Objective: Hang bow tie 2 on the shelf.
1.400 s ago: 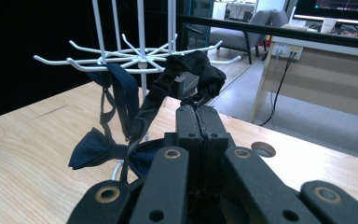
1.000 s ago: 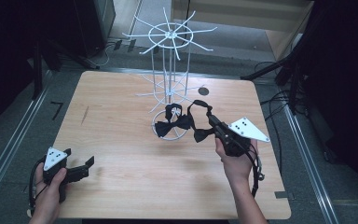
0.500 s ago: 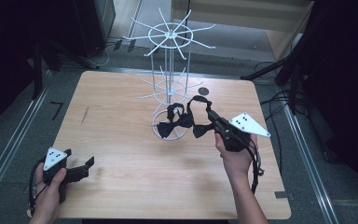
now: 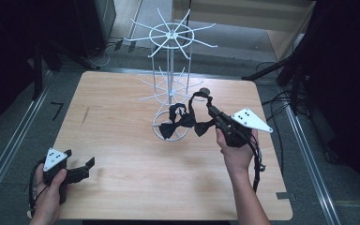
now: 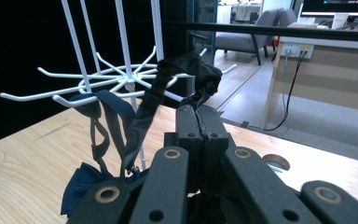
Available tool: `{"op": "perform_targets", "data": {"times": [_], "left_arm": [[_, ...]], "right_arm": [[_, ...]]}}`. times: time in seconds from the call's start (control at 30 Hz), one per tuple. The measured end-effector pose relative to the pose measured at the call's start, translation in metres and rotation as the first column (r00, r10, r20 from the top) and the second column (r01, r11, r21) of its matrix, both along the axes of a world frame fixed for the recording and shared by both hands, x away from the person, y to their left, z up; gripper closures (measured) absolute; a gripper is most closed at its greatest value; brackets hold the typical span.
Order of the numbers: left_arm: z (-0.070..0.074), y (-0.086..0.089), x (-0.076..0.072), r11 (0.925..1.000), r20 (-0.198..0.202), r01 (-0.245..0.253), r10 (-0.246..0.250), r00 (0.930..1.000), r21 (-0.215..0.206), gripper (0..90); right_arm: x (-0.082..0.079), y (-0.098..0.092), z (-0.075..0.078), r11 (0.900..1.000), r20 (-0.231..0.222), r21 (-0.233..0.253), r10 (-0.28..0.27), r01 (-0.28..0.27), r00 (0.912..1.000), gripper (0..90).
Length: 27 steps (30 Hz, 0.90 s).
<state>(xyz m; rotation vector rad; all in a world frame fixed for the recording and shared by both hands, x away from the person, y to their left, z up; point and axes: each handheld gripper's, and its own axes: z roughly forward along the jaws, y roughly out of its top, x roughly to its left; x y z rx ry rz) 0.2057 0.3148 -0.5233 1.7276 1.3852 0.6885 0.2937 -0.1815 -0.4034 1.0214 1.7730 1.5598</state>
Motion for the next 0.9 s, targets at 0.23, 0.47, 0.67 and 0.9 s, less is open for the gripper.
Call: {"op": "perform_targets", "data": {"times": [0.23, 0.47, 0.67, 0.9], "left_arm": [[0.0, 0.0, 0.0, 1.0, 0.002, 0.001, -0.001, 1.0, -0.003, 7.2], [0.0, 0.0, 0.0, 1.0, 0.001, 0.002, -0.002, 1.0, -0.002, 7.2], [0.0, 0.0, 0.0, 1.0, 0.001, 0.002, -0.002, 1.0, -0.001, 7.2], [0.0, 0.0, 0.0, 1.0, 0.001, 0.005, -0.005, 1.0, -0.002, 7.2]], "right_arm": [[0.017, -0.002, -0.01, 0.999, -0.049, 0.045, -0.015, 0.018, 0.9987, 90.0], [0.027, 0.004, -0.02, 0.999, -0.1, 0.04, -0.006, 0.01, 0.995, 90.0], [0.031, 0.016, -0.024, 0.999, -0.102, 0.038, 0.002, 0.001, 0.9948, 90.0], [0.034, 0.024, -0.031, 1.0, -0.116, 0.021, -0.004, 0.006, 0.9933, 89.5]]}}
